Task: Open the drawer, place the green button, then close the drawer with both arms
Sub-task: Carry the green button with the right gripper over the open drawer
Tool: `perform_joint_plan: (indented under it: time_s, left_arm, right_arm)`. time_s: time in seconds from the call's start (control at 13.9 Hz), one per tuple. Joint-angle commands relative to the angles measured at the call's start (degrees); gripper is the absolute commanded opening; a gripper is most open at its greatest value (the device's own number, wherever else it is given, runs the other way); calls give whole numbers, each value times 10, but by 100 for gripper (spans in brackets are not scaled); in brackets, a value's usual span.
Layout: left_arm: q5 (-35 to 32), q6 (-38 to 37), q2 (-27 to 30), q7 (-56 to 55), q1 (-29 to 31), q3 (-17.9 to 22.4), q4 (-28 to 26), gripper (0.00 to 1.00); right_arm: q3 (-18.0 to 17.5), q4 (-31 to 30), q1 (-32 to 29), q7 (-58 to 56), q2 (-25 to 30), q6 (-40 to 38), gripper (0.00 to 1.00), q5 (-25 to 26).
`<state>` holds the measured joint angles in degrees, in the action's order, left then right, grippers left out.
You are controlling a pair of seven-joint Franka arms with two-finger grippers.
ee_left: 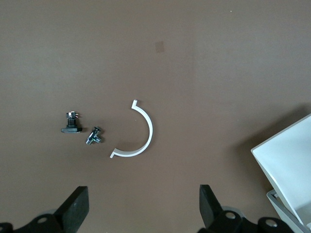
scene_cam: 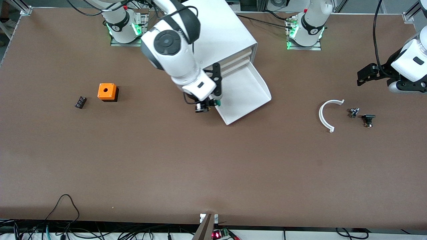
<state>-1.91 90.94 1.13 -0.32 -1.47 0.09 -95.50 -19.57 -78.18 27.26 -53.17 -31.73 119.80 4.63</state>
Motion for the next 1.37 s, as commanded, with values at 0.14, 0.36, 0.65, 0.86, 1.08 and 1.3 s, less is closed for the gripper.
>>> perform_joint_plan:
  time_s: [0.14,0.36,0.65,0.86,1.08,1.3]
  left_arm:
    - [-7,13,7,1,0,-2,-11,100]
    - [3,23,5,0,1,0,-11,100]
    - [4,23,-1,1,1,2,-9,100]
    - [4,23,-10,1,1,2,-6,100]
    - [3,23,-15,1,1,2,-6,100]
    - [2,25,-24,1,1,2,-6,100]
  right_arm:
    - [-1,69,60,-40,-61,-26,26,69]
    - [-1,66,83,-40,-76,-43,26,79]
    - [-10,67,97,-36,-102,-40,26,91]
    - [-9,69,119,-30,-120,-37,26,95]
    - [-9,69,126,-26,-137,-27,26,112]
    - [-8,69,135,6,-156,-7,29,129]
